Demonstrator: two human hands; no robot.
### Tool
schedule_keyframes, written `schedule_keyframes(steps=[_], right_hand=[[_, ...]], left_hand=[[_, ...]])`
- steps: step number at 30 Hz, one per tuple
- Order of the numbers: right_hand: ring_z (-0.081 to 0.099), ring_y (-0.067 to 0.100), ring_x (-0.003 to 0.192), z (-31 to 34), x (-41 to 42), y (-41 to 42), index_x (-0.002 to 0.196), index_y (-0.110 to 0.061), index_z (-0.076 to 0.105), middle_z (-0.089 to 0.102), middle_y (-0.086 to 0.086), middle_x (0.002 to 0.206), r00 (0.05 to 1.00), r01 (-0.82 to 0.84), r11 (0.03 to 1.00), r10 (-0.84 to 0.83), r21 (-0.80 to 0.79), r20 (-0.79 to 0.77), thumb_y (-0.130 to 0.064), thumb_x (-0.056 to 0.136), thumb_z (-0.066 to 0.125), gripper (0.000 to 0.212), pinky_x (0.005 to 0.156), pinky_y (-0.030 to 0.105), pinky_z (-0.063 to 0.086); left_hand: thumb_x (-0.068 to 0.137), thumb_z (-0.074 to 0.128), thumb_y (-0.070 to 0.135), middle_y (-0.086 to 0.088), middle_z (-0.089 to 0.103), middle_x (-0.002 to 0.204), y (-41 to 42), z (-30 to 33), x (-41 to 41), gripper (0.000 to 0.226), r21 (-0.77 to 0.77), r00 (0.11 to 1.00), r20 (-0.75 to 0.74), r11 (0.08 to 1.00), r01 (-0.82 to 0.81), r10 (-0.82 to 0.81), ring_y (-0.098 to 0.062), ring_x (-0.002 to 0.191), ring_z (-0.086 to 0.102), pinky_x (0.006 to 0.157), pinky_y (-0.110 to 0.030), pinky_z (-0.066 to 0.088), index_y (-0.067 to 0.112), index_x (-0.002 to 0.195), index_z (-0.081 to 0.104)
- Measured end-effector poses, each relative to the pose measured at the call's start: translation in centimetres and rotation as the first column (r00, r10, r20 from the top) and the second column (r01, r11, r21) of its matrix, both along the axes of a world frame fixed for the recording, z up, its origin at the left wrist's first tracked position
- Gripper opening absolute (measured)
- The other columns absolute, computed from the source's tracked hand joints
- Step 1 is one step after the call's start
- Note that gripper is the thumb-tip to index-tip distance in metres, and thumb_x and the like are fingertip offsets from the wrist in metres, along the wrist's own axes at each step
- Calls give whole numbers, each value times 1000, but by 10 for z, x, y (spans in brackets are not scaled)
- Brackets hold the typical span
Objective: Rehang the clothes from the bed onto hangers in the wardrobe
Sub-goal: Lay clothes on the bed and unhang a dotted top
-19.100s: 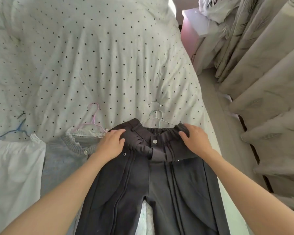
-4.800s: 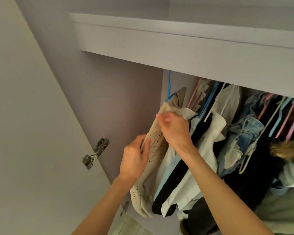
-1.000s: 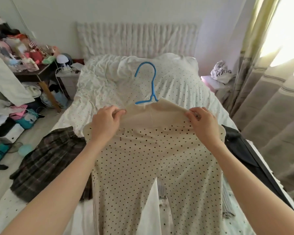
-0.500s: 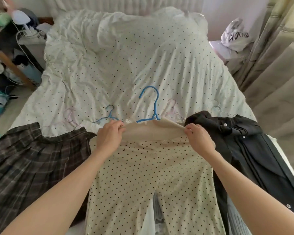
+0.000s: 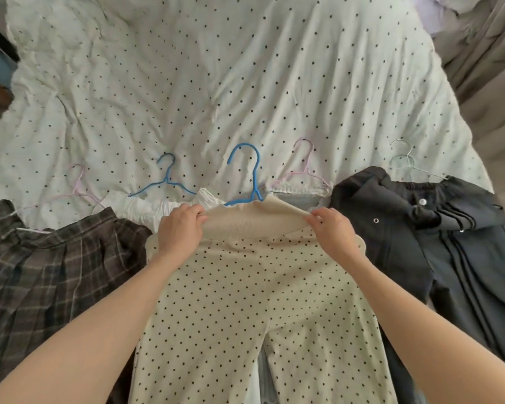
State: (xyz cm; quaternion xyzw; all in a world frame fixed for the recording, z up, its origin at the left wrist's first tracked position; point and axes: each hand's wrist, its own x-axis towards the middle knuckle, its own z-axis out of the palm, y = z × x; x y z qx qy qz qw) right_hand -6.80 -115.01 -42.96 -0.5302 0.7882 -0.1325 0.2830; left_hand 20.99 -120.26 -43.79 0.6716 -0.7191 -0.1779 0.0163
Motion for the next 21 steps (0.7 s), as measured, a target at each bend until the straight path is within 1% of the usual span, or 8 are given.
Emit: schedule_keyframes(steps=[3, 6, 9, 12, 15, 18, 20, 21], right_hand=[[55, 25, 99, -1, 0, -10, 111, -13, 64, 61, 7, 104, 1000, 19, 1000, -19, 11, -4, -26, 95, 47, 27, 86, 40, 44], [52, 26, 111, 2, 2, -5, 123, -13, 56, 59, 10, 119, 999, -36, 999, 37, 23, -35, -27, 95, 47, 33, 91, 39, 40], [48, 27, 119, 9, 4, 16, 133, -14, 48, 56, 8, 127, 976, -155, 987, 145, -47, -164, -32, 95, 48, 42, 102, 37, 32], [44, 27, 126, 24, 9, 47, 136, -14, 43, 51, 6, 134, 940, -248, 963, 213, -102, -267, -36, 92, 52, 50, 110, 46, 23], [32, 26, 136, 44, 21, 90, 142, -17, 35, 41, 6, 144, 927, -262, 964, 242, -33, -287, -42, 92, 50, 58, 114, 47, 14], [27, 25, 139, 66, 38, 144, 144, -18, 31, 36, 7, 147, 940, -228, 973, 210, -36, -268, -45, 91, 49, 61, 114, 46, 10], [20, 23, 142, 79, 50, 184, 145, -19, 27, 30, 7, 151, 955, -195, 981, 187, -16, -229, -51, 92, 40, 63, 115, 43, 6], [17, 22, 143, 84, 56, 206, 146, -20, 25, 27, 5, 152, 963, -172, 985, 169, 3, -208, -57, 91, 30, 66, 115, 41, 3]], left_hand=[[95, 49, 21, -8, 60, 105, -5, 2, -1, 22, -5, 1000, -10, 1000, 1, -1, -26, 99, 53, 82, -40, 40, 13, 112, 60], [93, 50, 18, -10, 54, 124, 1, 6, 0, 36, 32, 995, -33, 995, 92, -91, -28, 113, 50, 90, -41, 40, 14, 129, 51], [88, 58, 15, -14, 52, 129, 19, 15, 2, 45, -4, 971, -7, 971, 240, -240, -31, 117, 50, 95, -43, 41, 8, 131, 48], [85, 62, 21, -15, 52, 130, 49, 31, -1, 49, -47, 950, 34, 949, 312, -311, -32, 118, 50, 95, -47, 43, 9, 130, 49], [87, 47, 37, -15, 52, 131, 94, 46, -6, 51, -41, 946, 44, 946, 322, -320, -32, 121, 49, 96, -49, 43, 12, 132, 47], [88, 28, 48, -14, 44, 139, 150, 59, -11, 62, 50, 959, -35, 957, 284, -283, -30, 130, 39, 106, -48, 34, 14, 137, 42], [90, 28, 48, -12, 37, 145, 185, 70, -10, 61, 110, 961, -89, 956, 271, -262, -27, 136, 31, 110, -43, 26, 16, 141, 36], [94, 33, 45, -10, 30, 149, 203, 74, -8, 57, 137, 959, -97, 950, 280, -268, -24, 139, 24, 112, -40, 22, 18, 144, 31]])
